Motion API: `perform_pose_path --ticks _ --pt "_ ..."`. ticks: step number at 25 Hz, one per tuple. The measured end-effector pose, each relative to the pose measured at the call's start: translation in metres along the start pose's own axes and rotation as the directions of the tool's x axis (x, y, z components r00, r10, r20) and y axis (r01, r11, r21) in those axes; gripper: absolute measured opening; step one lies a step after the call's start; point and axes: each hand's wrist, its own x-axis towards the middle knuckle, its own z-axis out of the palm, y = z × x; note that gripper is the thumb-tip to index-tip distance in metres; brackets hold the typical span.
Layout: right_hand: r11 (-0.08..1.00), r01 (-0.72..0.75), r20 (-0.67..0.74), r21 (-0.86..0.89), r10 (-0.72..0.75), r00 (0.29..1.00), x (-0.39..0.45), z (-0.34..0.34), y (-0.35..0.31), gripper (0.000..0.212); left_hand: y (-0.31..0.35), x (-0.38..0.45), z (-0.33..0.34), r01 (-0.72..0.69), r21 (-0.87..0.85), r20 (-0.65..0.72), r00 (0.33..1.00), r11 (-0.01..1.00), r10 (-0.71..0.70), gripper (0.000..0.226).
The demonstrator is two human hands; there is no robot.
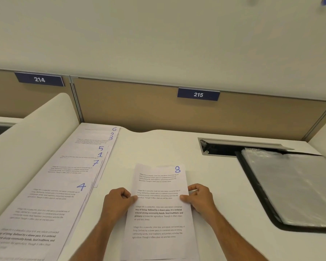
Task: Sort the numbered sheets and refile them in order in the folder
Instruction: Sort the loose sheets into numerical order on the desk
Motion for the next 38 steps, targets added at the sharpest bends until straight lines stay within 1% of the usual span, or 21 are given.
perform_pose_path --ticks 4,8,11,15,18,20,22,25,27,29,30,31,32,33,34,36,38 --pt "0.992 0.034 -0.038 -0.122 -0.039 0.999 0.0 0.003 0.001 0.038 0.0 0.0 0.002 -0.047 0.072 -0.008 0.999 0.996 0.048 0.022" --pt "0.975 0.067 -0.075 -0.21 -0.084 0.994 -0.001 0.006 0.001 0.049 0.001 -0.001 0.003 -0.069 0.112 -0.035 0.997 0.991 0.074 0.023" --pt "0.97 0.056 -0.085 -0.238 -0.078 0.993 0.0 0.007 0.002 0.055 0.0 0.0 0.003 -0.043 0.074 -0.049 0.998 0.996 0.047 0.032" --pt "0.971 0.04 -0.096 -0.236 -0.064 0.993 0.002 0.008 0.001 0.041 0.0 0.0 0.003 -0.034 0.049 -0.045 0.998 0.998 0.036 0.035" --pt "0.983 -0.012 -0.158 -0.182 -0.017 0.987 0.002 0.011 -0.012 0.031 0.001 0.0 0.002 -0.054 0.003 -0.037 0.998 0.999 0.054 0.029" --pt "0.971 0.03 -0.175 -0.237 -0.073 0.982 0.004 0.02 -0.023 0.029 0.001 0.001 -0.003 -0.094 0.013 -0.035 0.995 0.995 0.095 0.023" --pt "0.95 0.11 -0.157 -0.292 -0.161 0.975 0.005 0.037 -0.039 0.026 0.001 0.007 -0.016 -0.139 0.058 -0.072 0.987 0.989 0.143 0.019" --pt "0.93 0.231 -0.097 -0.285 -0.268 0.959 0.008 0.07 -0.07 0.022 -0.002 0.025 -0.052 -0.181 0.203 -0.19 0.957 0.962 0.22 0.017" --pt "0.903 0.31 -0.029 -0.296 -0.333 0.942 0.011 0.096 -0.091 0.019 -0.013 0.042 -0.08 -0.229 0.305 -0.26 0.914 0.925 0.312 0.022" --pt "0.849 0.396 0.067 -0.35 -0.399 0.915 0.016 0.123 -0.109 0.019 -0.03 0.06 -0.107 -0.275 0.423 -0.29 0.861 0.863 0.417 0.034" --pt "0.817 0.435 0.119 -0.38 -0.423 0.898 0.02 0.137 -0.117 0.023 -0.041 0.068 -0.119 -0.269 0.505 -0.283 0.846 0.82 0.451 0.046" --pt "0.78 0.474 0.173 -0.409 -0.444 0.879 0.023 0.15 -0.124 0.028 -0.052 0.075 -0.13 -0.239 0.593 -0.261 0.847 0.769 0.464 0.063" --pt "0.739 0.511 0.229 -0.439 -0.458 0.859 0.026 0.164 -0.131 0.034 -0.061 0.08 -0.138 -0.19 0.663 -0.227 0.87 0.724 0.437 0.081" --pt "0.695 0.549 0.288 -0.464 -0.468 0.835 0.03 0.177 -0.138 0.042 -0.069 0.085 -0.146 -0.136 0.709 -0.2 0.903 0.692 0.381 0.096" --pt "0.648 0.587 0.353 -0.486 -0.469 0.81 0.033 0.189 -0.145 0.05 -0.077 0.087 -0.15 -0.091 0.732 -0.177 0.932 0.675 0.317 0.106" --pt "0.533 0.664 0.479 -0.524 -0.46 0.748 0.036 0.213 -0.155 0.065 -0.091 0.089 -0.152 -0.042 0.732 -0.152 0.963 0.68 0.223 0.116" --pt "0.441 0.703 0.563 -0.558 -0.422 0.711 0.041 0.235 -0.161 0.082 -0.1 0.088 -0.147 -0.012 0.721 -0.135 0.978 0.693 0.158 0.121"
